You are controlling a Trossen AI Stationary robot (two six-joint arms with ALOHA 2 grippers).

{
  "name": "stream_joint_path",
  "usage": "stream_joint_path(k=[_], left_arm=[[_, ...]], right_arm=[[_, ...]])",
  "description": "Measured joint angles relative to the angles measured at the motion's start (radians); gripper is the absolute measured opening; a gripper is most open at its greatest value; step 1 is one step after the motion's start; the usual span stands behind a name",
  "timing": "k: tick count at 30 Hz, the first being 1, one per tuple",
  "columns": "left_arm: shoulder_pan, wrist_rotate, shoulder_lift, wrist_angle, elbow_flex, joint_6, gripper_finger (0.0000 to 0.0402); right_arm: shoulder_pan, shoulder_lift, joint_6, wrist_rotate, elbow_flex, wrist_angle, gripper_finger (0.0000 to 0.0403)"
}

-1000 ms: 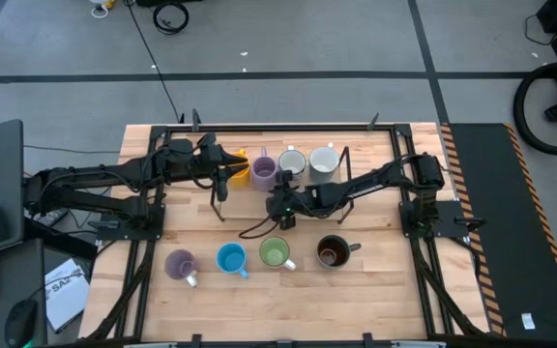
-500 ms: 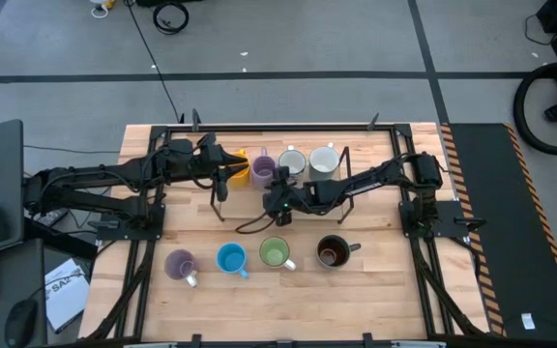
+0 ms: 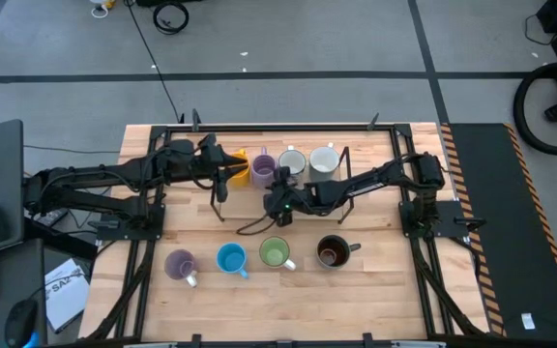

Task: Place coffee mugs
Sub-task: Put the blue-brown mug on the shelf

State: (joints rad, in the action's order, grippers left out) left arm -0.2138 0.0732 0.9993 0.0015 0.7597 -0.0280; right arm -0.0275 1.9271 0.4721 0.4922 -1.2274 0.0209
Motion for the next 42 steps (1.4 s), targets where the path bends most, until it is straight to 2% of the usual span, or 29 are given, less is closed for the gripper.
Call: stream_joint_path(k=[8, 13, 16, 19, 22, 28, 32, 36, 42], left_arm=[[0.000, 0.000, 0.000, -0.037, 0.000, -0.005, 0.0077], [0.001, -0.004, 0.000, -0.030, 0.000, -0.008, 0.0077], [0.011, -0.082, 0.000, -0.037, 0.000, -0.006, 0.0077], [0.033, -0.163, 0.000, -0.036, 0.000, 0.017, 0.0077], [0.062, -0.176, 0.000, -0.040, 0.000, 0.024, 0.0077], [0.158, -0.186, 0.000, -0.065, 0.000, 0.020, 0.0077], [0.209, -0.185, 0.000, -0.067, 0.000, 0.021, 0.0077], [0.225, -0.175, 0.000, -0.066, 0.000, 0.054, 0.0077], [0.225, -0.171, 0.000, -0.086, 0.000, 0.096, 0.0077]], right_arm=[[-0.029, -0.133, 0.003, 0.042, 0.000, 0.078, 0.0144], [-0.038, -0.264, -0.006, 0.036, 0.000, 0.151, 0.0144], [-0.044, -0.354, -0.035, -0.016, 0.000, 0.209, 0.0144], [-0.045, -0.417, -0.104, -0.114, 0.000, 0.283, 0.0144], [-0.051, -0.453, -0.186, -0.154, 0.000, 0.348, 0.0142], [-0.128, -0.469, -0.288, -0.098, 0.000, 0.512, 0.0134], [-0.184, -0.461, -0.382, -0.154, 0.000, 0.522, 0.0133], [-0.237, -0.446, -0.451, -0.163, -0.006, 0.559, 0.0132], [-0.282, -0.375, -0.577, -0.245, -0.140, 0.820, 0.0132]])
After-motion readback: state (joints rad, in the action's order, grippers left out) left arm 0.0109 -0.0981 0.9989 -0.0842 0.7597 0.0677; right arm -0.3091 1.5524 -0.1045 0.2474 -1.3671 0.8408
